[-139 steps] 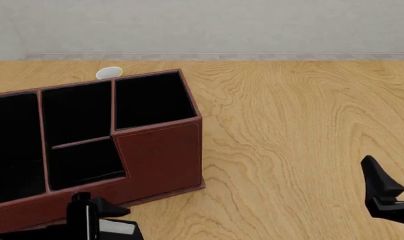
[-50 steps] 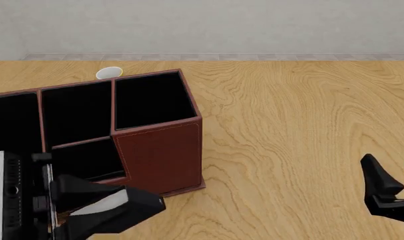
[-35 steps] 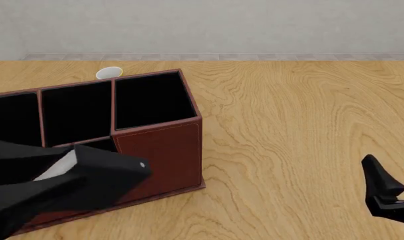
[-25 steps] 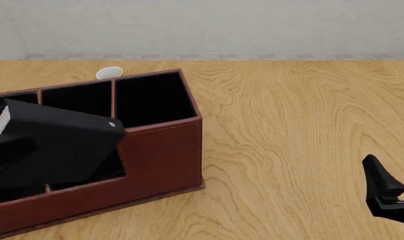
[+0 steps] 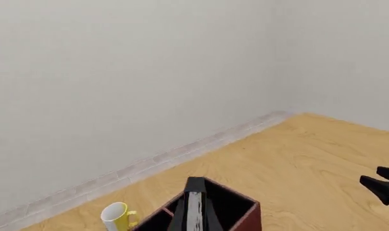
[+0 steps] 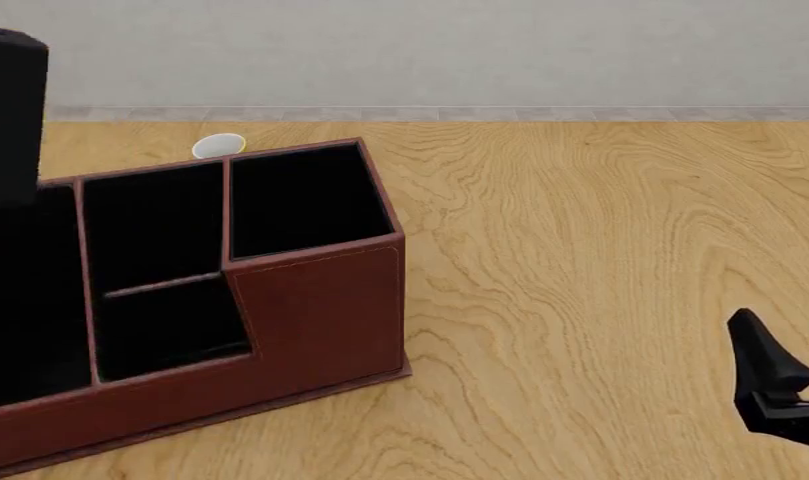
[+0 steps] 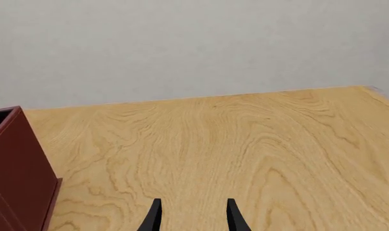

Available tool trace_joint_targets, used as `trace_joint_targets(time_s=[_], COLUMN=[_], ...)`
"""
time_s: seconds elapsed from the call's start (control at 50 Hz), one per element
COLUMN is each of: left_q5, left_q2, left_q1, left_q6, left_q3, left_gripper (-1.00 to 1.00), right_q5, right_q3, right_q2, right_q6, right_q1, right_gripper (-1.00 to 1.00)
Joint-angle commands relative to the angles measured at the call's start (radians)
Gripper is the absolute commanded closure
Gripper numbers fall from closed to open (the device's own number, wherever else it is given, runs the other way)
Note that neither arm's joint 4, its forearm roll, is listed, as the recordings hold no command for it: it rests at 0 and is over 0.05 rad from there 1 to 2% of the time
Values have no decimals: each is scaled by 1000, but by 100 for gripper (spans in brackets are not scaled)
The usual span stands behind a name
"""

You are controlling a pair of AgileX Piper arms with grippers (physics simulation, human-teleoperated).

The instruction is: Pick up the book and place it in the left compartment of the caddy.

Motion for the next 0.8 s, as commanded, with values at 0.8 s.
trace_joint_targets(time_s=[0.8], left_q5=[2], left_q2=[348], left_q1=[715], left_q6=[-54], left_q3=[-135], left_gripper=[100], right_q5=[-10], right_q3=[0], right_q2=[15], right_q6=[5], right_q1=[3], right_gripper=[-100])
